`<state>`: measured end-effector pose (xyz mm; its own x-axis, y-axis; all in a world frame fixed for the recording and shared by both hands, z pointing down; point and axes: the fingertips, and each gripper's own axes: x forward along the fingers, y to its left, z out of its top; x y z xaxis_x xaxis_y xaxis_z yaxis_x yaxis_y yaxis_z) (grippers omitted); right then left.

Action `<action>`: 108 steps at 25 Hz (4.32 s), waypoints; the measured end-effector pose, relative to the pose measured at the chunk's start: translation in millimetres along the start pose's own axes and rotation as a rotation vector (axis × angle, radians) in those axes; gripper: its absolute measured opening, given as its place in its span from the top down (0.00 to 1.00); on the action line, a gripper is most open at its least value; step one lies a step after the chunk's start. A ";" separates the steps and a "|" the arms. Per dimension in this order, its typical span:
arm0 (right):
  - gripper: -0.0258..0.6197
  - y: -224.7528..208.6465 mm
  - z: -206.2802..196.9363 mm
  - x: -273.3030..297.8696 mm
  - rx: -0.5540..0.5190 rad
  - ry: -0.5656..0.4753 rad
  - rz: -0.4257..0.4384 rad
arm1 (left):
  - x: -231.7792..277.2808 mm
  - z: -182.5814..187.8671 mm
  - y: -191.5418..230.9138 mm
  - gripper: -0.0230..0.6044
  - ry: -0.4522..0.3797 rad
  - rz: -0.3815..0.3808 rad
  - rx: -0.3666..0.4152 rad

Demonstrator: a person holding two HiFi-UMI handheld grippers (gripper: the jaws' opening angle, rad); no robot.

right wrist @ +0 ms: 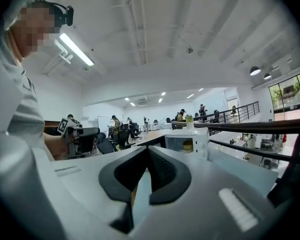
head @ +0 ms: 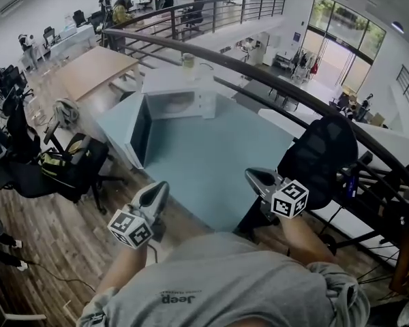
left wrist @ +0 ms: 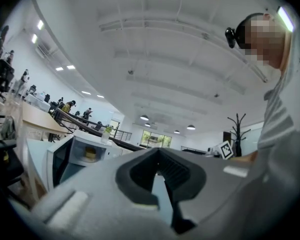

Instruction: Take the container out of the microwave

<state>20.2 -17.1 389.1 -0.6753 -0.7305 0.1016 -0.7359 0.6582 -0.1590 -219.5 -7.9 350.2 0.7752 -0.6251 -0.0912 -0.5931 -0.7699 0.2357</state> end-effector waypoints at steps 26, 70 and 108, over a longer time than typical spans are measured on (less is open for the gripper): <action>0.95 -230.8 39.4 110.1 -0.149 0.072 0.314 | 211.4 -10.3 20.8 0.93 0.019 0.347 0.003; 0.91 -320.9 -155.0 626.4 -0.536 0.355 0.137 | 297.5 -196.9 447.1 0.93 0.096 0.235 -0.069; 0.78 -422.8 -164.4 795.4 -0.850 0.528 -0.194 | 294.4 -227.2 505.5 0.93 0.003 0.189 -0.122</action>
<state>-214.0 -846.4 698.6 -0.3247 -0.7999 0.5047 -0.4877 0.5988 0.6353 -241.7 -551.8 662.3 0.6535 -0.7562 -0.0313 -0.6972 -0.6176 0.3638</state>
